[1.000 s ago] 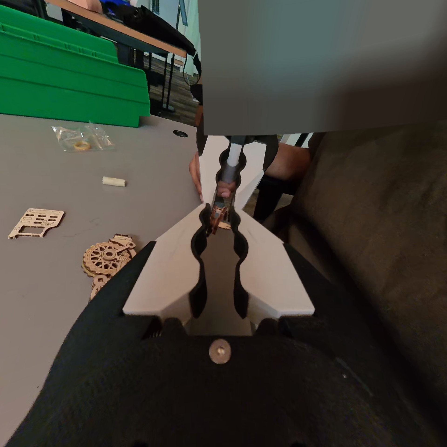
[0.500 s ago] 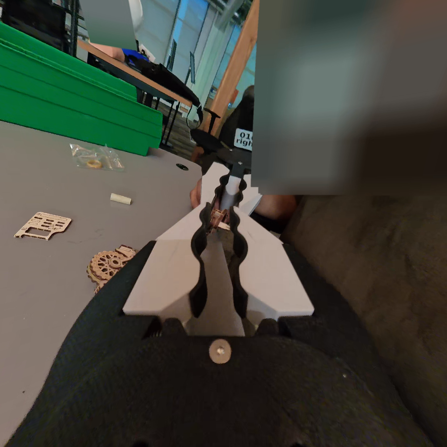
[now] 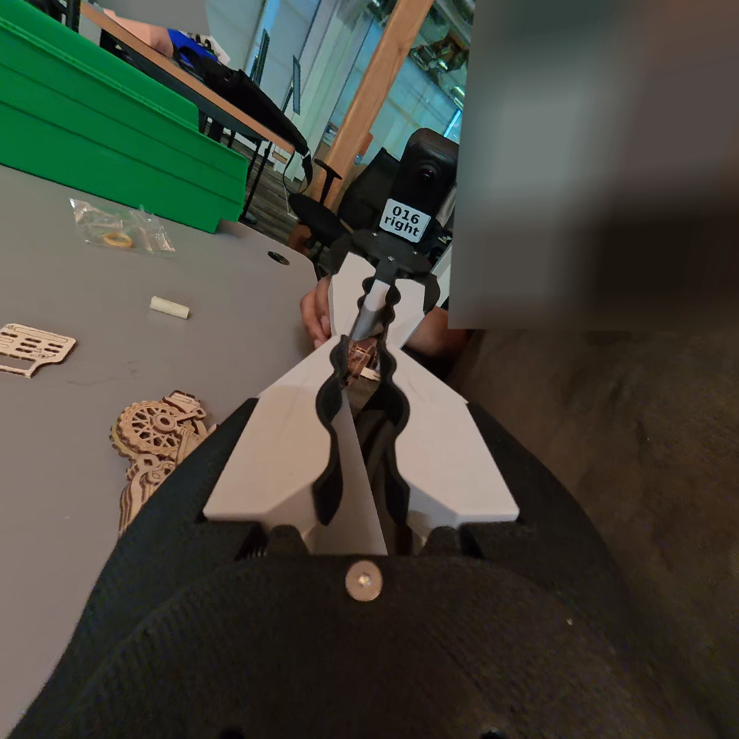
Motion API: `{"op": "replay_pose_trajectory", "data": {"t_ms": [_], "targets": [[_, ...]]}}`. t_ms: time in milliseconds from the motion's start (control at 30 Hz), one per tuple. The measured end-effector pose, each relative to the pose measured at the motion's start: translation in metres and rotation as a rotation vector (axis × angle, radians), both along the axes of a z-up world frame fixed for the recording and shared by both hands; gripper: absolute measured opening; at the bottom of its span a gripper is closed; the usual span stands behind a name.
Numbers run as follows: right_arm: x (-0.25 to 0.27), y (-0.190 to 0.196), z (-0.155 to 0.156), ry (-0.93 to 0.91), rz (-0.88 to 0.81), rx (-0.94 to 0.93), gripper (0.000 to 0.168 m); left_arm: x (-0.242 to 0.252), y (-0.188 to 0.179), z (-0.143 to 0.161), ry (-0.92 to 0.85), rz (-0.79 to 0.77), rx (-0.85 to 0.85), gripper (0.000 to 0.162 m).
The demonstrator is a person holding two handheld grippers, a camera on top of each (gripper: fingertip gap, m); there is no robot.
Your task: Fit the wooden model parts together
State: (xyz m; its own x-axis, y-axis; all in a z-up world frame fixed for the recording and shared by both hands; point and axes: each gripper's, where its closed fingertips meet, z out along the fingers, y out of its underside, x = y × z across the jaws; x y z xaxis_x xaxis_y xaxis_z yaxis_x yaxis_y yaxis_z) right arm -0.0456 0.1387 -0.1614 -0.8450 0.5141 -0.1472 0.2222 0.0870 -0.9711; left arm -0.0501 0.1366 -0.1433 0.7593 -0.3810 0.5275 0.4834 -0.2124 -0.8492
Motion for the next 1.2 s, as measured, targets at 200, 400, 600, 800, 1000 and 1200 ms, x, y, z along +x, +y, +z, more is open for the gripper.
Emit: {"op": "replay_pose_trajectory", "data": {"t_ms": [200,400,600,800,1000,1200], "targets": [[0.0023,-0.0014,0.0004,-0.011,0.018,-0.011,0.014,0.0018,-0.0003,-0.0008,-0.002,-0.013,-0.005,0.011],[0.0026,-0.0004,0.0031,-0.017,0.021,-0.031,0.013,0.003,-0.0002,-0.001,-0.003,-0.018,-0.007,0.011],[0.0037,-0.0017,0.0004,-0.025,0.031,-0.017,0.013,0.0036,-0.0002,-0.0009,-0.004,-0.021,-0.006,0.011],[0.0035,-0.0023,-0.0017,-0.03,0.034,-0.005,0.013,0.0033,-0.0002,-0.0013,-0.002,-0.02,-0.007,0.011],[0.0042,-0.0021,-0.0019,-0.019,0.036,0.003,0.011,0.004,0.0,-0.0018,0.0,-0.022,-0.01,0.011],[0.0043,-0.002,-0.0025,-0.014,0.039,0.009,0.011,0.0042,-0.0002,-0.0021,0.003,-0.024,-0.011,0.011]]}}
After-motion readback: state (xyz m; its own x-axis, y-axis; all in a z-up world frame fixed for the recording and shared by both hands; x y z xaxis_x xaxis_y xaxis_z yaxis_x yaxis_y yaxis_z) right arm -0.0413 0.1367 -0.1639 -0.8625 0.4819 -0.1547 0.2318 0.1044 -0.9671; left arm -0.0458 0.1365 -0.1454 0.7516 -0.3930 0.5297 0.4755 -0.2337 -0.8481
